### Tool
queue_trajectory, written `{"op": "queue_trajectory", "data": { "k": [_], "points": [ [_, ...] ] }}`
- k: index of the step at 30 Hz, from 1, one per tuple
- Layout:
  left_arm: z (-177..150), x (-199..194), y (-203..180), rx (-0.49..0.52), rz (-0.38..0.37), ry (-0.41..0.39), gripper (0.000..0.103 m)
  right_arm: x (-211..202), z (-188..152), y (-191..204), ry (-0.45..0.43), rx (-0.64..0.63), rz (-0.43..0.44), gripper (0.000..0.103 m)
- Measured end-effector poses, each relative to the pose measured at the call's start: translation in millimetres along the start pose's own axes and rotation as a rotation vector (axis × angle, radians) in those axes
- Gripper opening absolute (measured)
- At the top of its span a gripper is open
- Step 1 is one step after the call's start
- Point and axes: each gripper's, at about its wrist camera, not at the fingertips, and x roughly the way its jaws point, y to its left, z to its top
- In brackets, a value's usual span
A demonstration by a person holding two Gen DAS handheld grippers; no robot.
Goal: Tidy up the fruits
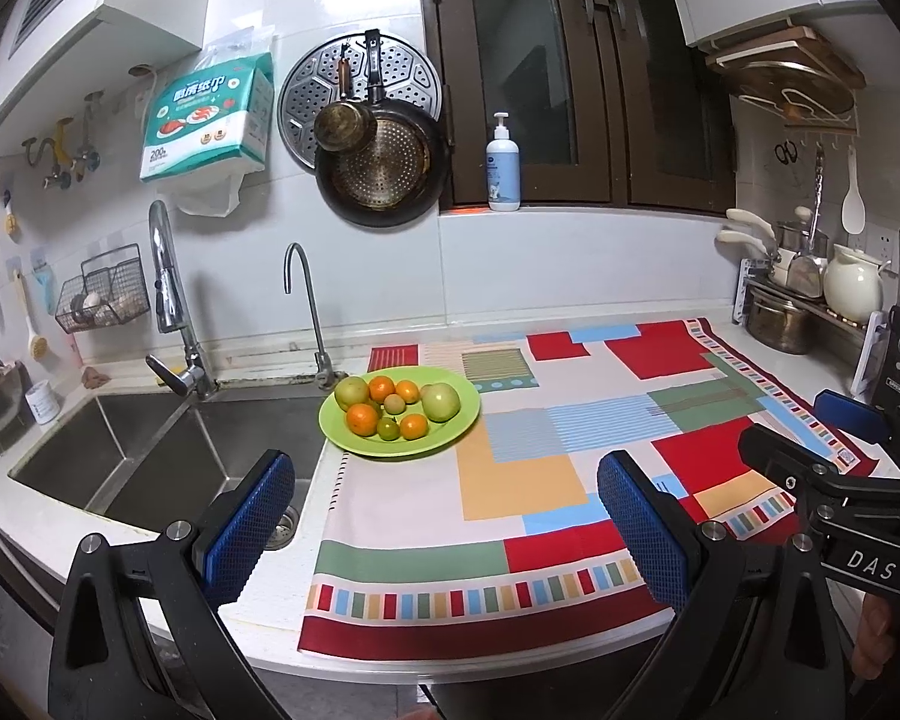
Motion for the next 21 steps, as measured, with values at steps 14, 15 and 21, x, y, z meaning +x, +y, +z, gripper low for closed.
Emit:
{"op": "queue_trajectory", "data": {
  "k": [14,15,21],
  "points": [
    [-1,4,-4,-0.005,-0.001,0.016,0.103,-1,-2,-3,0.005,0.005,-0.002,0.087],
    [-1,5,-4,-0.006,-0.001,0.018,0.103,0,-2,-3,0.007,0.005,-0.003,0.087],
    [-1,11,-4,-0.007,-0.001,0.030,0.103,4,-2,-6,0.015,0.010,-0.005,0.087]
  ]
}}
